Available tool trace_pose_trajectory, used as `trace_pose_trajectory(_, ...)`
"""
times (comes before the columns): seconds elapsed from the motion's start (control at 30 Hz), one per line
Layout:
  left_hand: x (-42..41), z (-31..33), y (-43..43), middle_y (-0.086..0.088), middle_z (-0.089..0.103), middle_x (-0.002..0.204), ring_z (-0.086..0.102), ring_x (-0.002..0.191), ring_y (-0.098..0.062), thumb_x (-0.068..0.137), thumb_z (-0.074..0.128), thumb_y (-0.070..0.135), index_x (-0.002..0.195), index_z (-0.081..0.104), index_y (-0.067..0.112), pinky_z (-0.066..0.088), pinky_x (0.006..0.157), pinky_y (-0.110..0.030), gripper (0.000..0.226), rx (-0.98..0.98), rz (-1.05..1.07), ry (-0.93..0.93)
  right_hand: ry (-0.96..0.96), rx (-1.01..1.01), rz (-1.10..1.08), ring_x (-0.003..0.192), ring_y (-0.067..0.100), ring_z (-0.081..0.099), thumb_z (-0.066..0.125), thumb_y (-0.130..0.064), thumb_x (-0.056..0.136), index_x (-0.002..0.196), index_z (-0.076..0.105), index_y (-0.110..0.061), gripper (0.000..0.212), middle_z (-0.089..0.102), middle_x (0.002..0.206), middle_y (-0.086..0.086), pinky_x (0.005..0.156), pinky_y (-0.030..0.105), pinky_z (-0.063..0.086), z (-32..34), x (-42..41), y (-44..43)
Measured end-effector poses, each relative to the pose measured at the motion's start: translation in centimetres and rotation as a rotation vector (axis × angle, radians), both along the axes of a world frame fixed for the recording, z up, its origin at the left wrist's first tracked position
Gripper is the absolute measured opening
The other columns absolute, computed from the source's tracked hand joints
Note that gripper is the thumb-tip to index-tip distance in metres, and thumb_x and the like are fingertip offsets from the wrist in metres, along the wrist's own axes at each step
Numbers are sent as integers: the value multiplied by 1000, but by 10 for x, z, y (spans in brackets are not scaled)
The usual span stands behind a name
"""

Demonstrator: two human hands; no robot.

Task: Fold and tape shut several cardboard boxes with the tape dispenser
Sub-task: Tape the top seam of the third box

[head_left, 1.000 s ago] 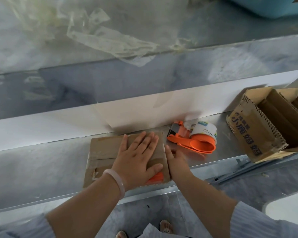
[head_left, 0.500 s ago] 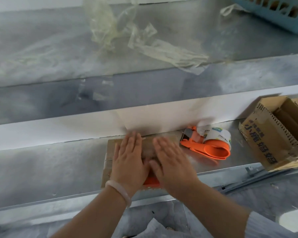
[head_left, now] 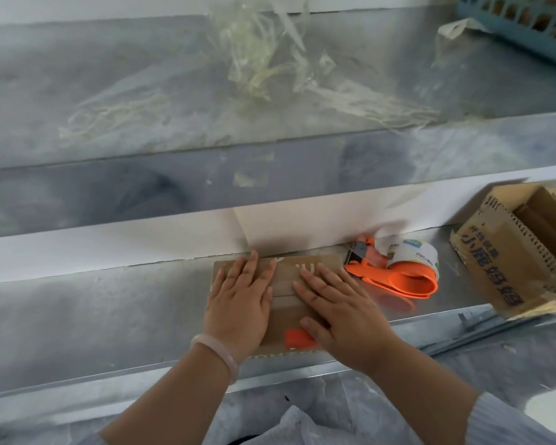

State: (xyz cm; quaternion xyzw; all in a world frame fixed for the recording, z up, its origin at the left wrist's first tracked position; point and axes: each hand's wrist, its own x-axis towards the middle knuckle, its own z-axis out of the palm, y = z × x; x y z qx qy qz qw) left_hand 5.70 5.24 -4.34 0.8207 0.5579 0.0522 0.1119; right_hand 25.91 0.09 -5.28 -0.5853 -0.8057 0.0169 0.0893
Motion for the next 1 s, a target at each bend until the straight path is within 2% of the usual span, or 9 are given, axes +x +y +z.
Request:
trace_pose_trajectory(0.1, -18, 1, 3, 12, 34, 153, 29, 144, -15, 95, 18, 44, 143, 42, 38, 17, 120, -39, 54, -7, -162, -88, -26, 15, 4, 143, 20, 34, 36, -52, 96, 144, 48, -29, 55, 42, 152, -4, 116, 42, 18, 1, 1, -2)
trace_pose_trajectory(0.17, -31, -3, 1, 12, 41, 150, 36, 140, -14, 99, 27, 42, 142, 46, 35, 23, 116, -39, 47, 36, -346, 5, -36, 13, 42, 142, 19, 36, 35, -51, 97, 144, 49, -25, 55, 44, 151, -3, 115, 43, 22, -1, 1, -5)
trace_pose_trajectory(0.3, -40, -6, -2, 8, 37, 153, 37, 140, -13, 101, 24, 44, 148, 38, 27, 22, 112, -38, 52, 85, -401, 142, -96, -51, 51, 141, 15, 38, 28, -52, 100, 146, 46, -24, 56, 42, 151, -4, 114, 37, 22, 2, 1, -3)
trace_pose_trajectory(0.5, -38, -3, -8, -6, 42, 150, 44, 136, -18, 101, 7, 53, 144, 45, 11, 22, 110, -36, 71, -6, -229, 191, -153, -153, -82, 136, 16, 45, 8, -56, 101, 143, 49, -14, 73, 46, 149, 4, 110, 35, 23, 8, -7, -8)
trace_pose_trajectory(0.53, -37, -1, -8, -7, 36, 153, 40, 138, -19, 99, 2, 56, 146, 41, 11, 18, 112, -35, 76, -12, -203, 178, -152, -162, -104, 135, 16, 46, 8, -56, 101, 142, 50, -14, 73, 47, 148, 4, 109, 35, 23, 9, -9, -8)
trace_pose_trajectory(0.6, -34, -2, -8, -3, 1, 160, 9, 148, -14, 84, -22, 67, 153, 7, 13, -1, 119, -29, 93, 18, -189, 119, -157, -185, -119, 136, 16, 45, 8, -56, 101, 142, 49, -14, 72, 46, 149, 4, 108, 35, 23, 11, -11, -9)
trace_pose_trajectory(0.7, -32, -5, -10, 3, -32, 149, -29, 138, -8, 56, -44, 71, 141, -28, 16, -20, 115, -27, 102, -13, -95, 100, -126, -180, -145, 139, 18, 41, 13, -57, 101, 145, 45, -10, 72, 42, 152, 6, 109, 35, 22, 10, -13, -12)
trace_pose_trajectory(0.87, -34, -9, -7, 4, -30, 150, -30, 137, -6, 63, -31, 79, 149, -18, 15, -22, 113, -24, 109, -44, -35, 35, -58, -190, -184, 144, 19, 30, 28, -58, 93, 149, 37, -9, 75, 34, 156, 9, 115, 31, 9, 6, -16, -10)
trace_pose_trajectory(1.0, -39, -10, -11, 7, -26, 155, -32, 137, -1, 79, -7, 78, 149, -16, 20, -21, 111, -18, 92, -50, -4, -104, 70, -178, -277, 146, 9, -23, -5, -67, 81, 151, -16, -18, 86, -25, 157, -5, 118, 24, -15, 1, -15, -13)
